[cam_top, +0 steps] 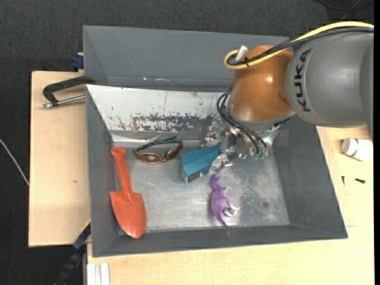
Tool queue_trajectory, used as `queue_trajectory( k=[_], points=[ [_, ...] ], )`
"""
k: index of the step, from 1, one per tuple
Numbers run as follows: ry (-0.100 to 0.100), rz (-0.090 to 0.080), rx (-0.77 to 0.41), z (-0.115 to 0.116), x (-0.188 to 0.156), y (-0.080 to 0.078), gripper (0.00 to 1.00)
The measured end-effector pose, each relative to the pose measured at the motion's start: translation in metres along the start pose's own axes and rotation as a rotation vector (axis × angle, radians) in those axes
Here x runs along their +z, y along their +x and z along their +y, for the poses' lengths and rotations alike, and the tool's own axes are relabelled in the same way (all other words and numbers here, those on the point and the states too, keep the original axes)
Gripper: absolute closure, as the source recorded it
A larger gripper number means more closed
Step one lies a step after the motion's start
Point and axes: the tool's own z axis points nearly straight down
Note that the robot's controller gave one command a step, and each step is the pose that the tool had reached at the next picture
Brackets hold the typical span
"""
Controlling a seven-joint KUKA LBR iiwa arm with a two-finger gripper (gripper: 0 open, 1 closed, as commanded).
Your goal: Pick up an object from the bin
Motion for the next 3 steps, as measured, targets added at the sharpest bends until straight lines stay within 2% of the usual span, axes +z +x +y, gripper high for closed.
queue_trajectory(
  k=[2,3],
  points=[
    [0.001,-0.004,0.000,0.000,-0.019,-0.001,1.00],
    [0.000,0.002,0.000,0.000,-0.027,0.001,1.00]
  ],
)
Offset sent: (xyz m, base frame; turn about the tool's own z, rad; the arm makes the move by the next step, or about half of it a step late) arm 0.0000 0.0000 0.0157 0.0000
